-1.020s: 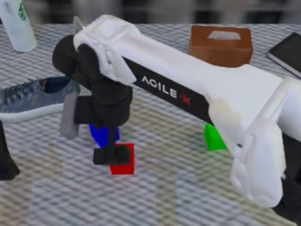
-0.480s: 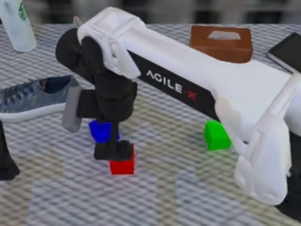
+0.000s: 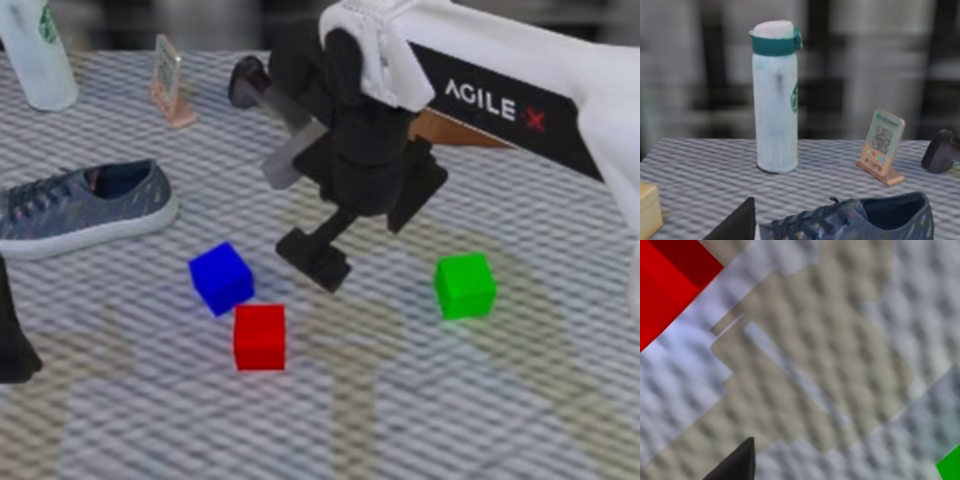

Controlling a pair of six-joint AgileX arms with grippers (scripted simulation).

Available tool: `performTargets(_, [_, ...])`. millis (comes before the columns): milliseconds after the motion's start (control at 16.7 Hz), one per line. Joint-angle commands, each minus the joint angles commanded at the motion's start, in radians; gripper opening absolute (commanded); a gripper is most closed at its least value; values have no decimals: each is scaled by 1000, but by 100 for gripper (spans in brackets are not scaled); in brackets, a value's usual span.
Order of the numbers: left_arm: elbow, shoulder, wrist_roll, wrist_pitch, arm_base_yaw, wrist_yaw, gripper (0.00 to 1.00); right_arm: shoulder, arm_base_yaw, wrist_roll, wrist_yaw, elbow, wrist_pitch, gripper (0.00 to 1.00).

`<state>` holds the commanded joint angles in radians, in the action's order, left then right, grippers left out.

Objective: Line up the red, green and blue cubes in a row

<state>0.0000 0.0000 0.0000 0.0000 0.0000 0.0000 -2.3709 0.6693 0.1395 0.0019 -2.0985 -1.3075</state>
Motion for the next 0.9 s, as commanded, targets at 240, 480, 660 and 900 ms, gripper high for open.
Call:
performTargets(240, [0,0,0,0,0,0,100,136,-119,-298,-2,271,114,100])
performTargets(480, [0,0,0,0,0,0,100,225,-192,-441,0,409,189,100])
performTargets(660, [0,0,0,0,0,0,100,232,-197,-450,1,418,195,100])
performTargets(900, [0,0,0,0,0,0,100,223,-194,-450,1,424,208,100])
